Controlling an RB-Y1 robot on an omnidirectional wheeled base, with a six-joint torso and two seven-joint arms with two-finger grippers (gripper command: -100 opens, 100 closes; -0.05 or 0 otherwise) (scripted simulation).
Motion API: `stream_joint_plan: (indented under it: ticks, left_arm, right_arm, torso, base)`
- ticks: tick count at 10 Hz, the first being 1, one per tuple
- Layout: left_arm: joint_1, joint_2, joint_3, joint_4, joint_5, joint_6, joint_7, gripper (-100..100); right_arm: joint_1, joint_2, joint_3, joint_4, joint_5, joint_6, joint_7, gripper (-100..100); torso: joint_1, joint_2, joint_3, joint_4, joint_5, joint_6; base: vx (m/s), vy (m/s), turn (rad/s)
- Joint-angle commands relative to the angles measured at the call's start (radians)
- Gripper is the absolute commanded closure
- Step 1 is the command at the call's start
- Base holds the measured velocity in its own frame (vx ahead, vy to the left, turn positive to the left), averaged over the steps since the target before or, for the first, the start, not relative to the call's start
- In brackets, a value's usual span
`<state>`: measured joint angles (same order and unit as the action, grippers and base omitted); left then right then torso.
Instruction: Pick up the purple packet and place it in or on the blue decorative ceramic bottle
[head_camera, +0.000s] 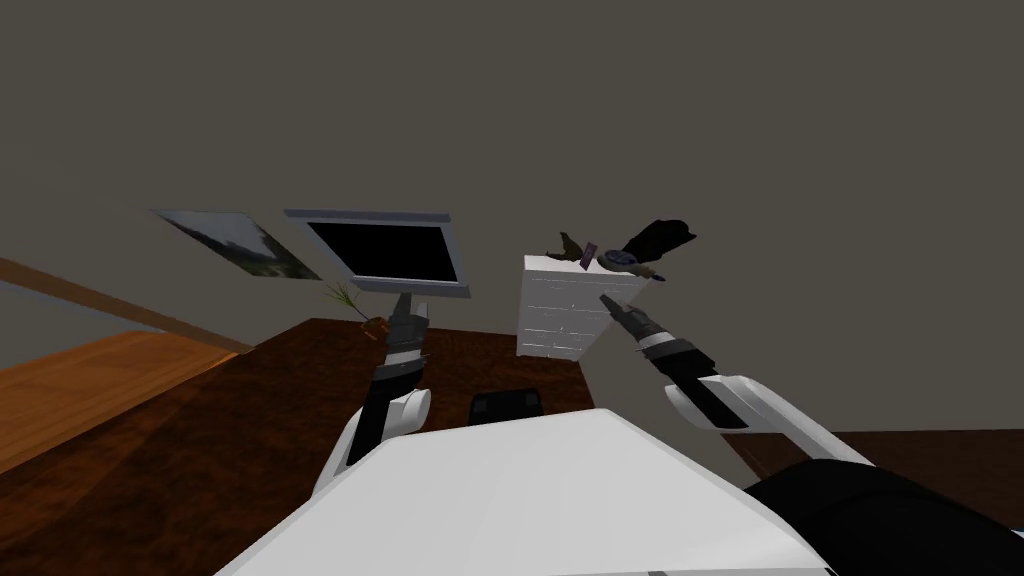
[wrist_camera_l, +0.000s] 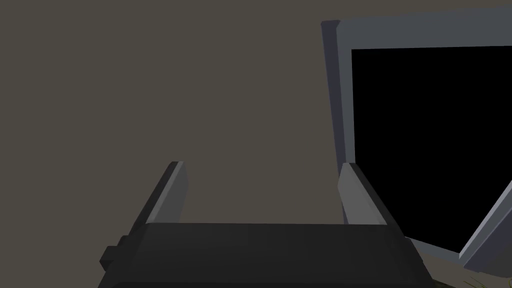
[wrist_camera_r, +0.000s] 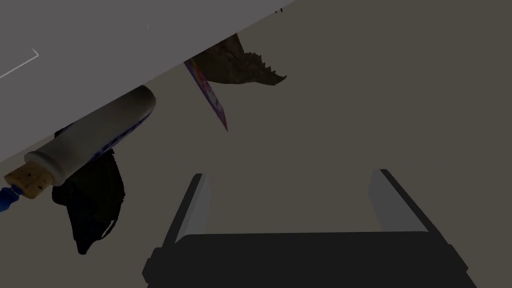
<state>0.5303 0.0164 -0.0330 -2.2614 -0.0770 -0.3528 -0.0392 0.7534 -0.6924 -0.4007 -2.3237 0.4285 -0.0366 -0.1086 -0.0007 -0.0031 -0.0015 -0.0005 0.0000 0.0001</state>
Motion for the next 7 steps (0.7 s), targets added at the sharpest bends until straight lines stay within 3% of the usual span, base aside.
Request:
stream_joint_plan:
  ticks: [1, 7]
  left_arm:
    - [0.000, 0.000, 0.000, 0.000, 0.000, 0.000, 0.000, 0]
    - [0.000, 0.000, 0.000, 0.000, 0.000, 0.000, 0.000, 0]
  right_arm:
    - [0.025, -0.033, -0.039, 0.012, 0.011, 0.034, -0.001, -100]
    - [0.145, -0.101, -0.152, 0.022, 0.037, 0.151, 0.012, -100]
  torso:
    - [0.000, 0.000, 0.000, 0.000, 0.000, 0.000]
    - [-0.004, -0.008, -0.005, -0.002, -0.001, 0.000]
  base:
    - [0.084, 0.001, 0.148]
    - [0.156, -0.032, 0.165]
